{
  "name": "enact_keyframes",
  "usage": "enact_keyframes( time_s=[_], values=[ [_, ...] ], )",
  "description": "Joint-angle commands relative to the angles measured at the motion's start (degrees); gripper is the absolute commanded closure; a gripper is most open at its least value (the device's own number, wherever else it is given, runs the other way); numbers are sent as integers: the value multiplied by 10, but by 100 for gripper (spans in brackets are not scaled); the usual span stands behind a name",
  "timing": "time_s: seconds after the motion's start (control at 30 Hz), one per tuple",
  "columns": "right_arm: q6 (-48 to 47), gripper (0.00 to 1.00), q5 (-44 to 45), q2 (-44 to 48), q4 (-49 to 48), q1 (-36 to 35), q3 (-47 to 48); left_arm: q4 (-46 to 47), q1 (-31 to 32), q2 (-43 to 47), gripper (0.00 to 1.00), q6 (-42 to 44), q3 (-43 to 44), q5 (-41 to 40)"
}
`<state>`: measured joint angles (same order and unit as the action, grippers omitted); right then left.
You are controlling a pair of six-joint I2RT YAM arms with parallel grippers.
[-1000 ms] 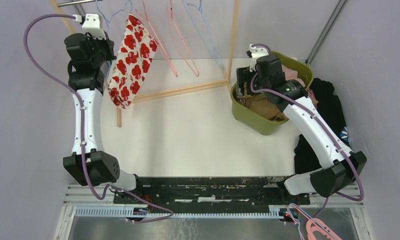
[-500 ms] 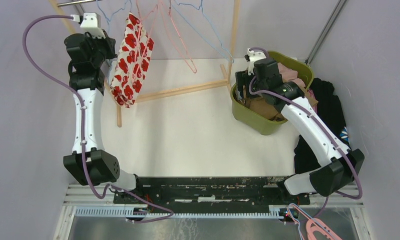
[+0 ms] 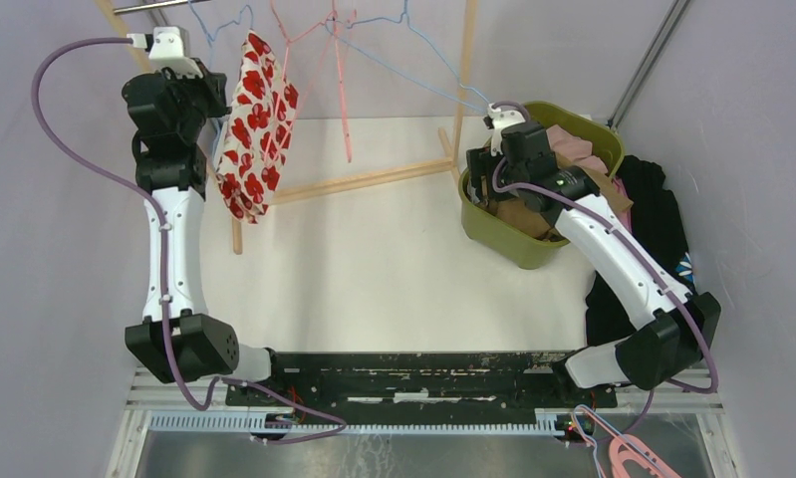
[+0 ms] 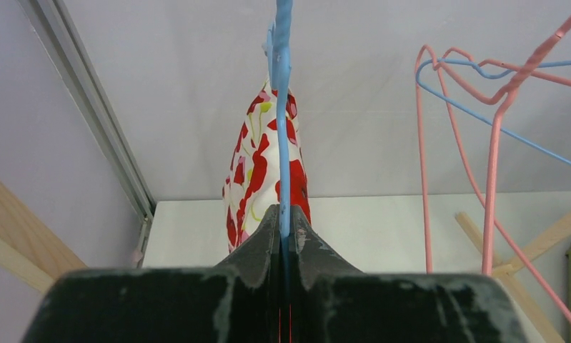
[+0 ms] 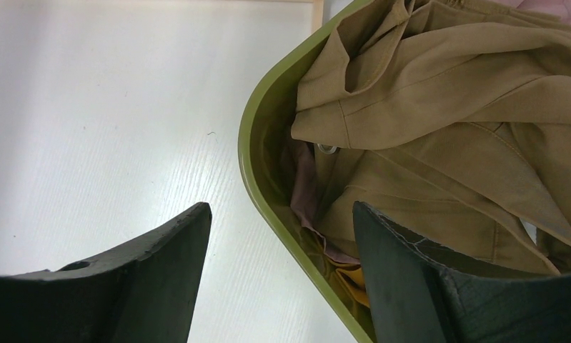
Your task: Remove the skirt from the hanger
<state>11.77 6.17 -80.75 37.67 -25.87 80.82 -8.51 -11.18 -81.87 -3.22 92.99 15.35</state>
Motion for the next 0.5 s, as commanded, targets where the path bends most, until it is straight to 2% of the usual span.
enact_keyframes(
  time_s=[0.0, 0.17, 0.37, 0.47],
  values=[
    [6, 22, -8, -7, -29, -3, -8, 105, -2, 66, 97, -27, -26, 1],
    [5, 22, -10, -13, -30, -3, -19, 215, -2, 74, 97, -39, -98, -1],
    [6, 22, -15, -16, -32, -3, -29, 347, -2, 4, 97, -67, -145, -6],
    [4, 22, -11, -15, -29, -3, -26, 455, -2, -27, 97, -82, -175, -4]
  ],
)
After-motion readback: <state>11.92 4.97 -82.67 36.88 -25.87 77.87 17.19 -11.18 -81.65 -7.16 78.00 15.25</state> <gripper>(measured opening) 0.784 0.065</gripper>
